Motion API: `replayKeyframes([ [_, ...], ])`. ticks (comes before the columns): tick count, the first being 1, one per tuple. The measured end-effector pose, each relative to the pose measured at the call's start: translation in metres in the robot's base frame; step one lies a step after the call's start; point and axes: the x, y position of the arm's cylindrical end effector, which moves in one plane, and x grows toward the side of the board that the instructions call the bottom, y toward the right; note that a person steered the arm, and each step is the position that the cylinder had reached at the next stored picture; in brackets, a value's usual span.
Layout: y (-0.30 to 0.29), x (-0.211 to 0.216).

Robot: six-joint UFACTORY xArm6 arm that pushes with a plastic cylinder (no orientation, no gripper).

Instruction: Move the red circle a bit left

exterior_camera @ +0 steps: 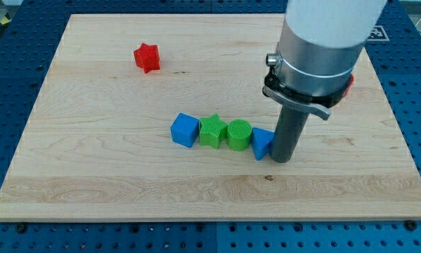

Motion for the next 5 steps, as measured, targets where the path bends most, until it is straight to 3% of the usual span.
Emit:
replayKeyframes([
  [3, 0.001, 0.003],
  [5, 0.033, 0.013],
])
